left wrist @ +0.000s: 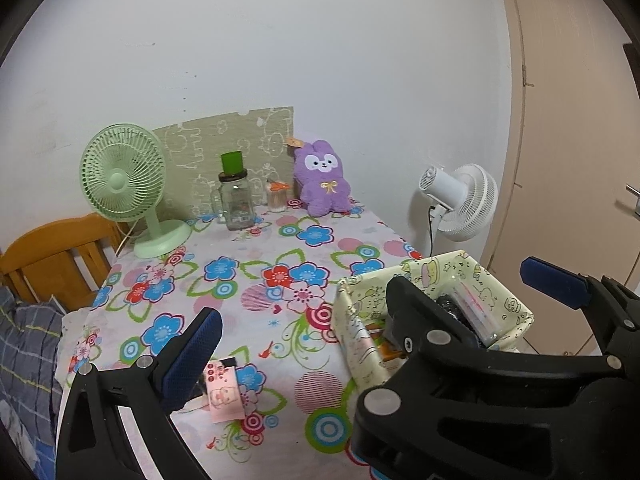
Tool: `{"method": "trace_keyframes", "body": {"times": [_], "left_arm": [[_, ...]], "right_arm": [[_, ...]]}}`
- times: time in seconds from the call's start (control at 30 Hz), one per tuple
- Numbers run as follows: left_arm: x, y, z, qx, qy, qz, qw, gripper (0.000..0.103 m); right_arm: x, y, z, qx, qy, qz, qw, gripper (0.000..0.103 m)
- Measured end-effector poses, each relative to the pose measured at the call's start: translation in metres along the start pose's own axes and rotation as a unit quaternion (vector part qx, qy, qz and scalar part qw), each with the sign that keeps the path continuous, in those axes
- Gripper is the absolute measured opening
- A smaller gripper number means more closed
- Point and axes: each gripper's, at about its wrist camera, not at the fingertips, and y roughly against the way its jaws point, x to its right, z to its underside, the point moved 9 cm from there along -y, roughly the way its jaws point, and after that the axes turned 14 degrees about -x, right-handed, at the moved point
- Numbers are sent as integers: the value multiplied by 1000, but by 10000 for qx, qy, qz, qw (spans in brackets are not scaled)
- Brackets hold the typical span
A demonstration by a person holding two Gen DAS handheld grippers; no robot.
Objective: Organize soft objects
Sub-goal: 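Withdraw both open grippers up out of the box, then move the left gripper to the yellow cartoon pack while the right approaches the pink tissue pack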
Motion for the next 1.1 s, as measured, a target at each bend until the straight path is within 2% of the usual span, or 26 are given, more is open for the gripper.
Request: {"method": "trace_keyframes", "body": {"times": [0.6,1.1], "left_arm": [[-52,-7,18,-43,362,-274,9990,102],[-85,-24,36,-179,596,-463,9970,102]], "right_arm": [[-46,-16,10,-79,190,-15,9998,103],[-82,-45,21,-233,436,-279,9984,103]]}}
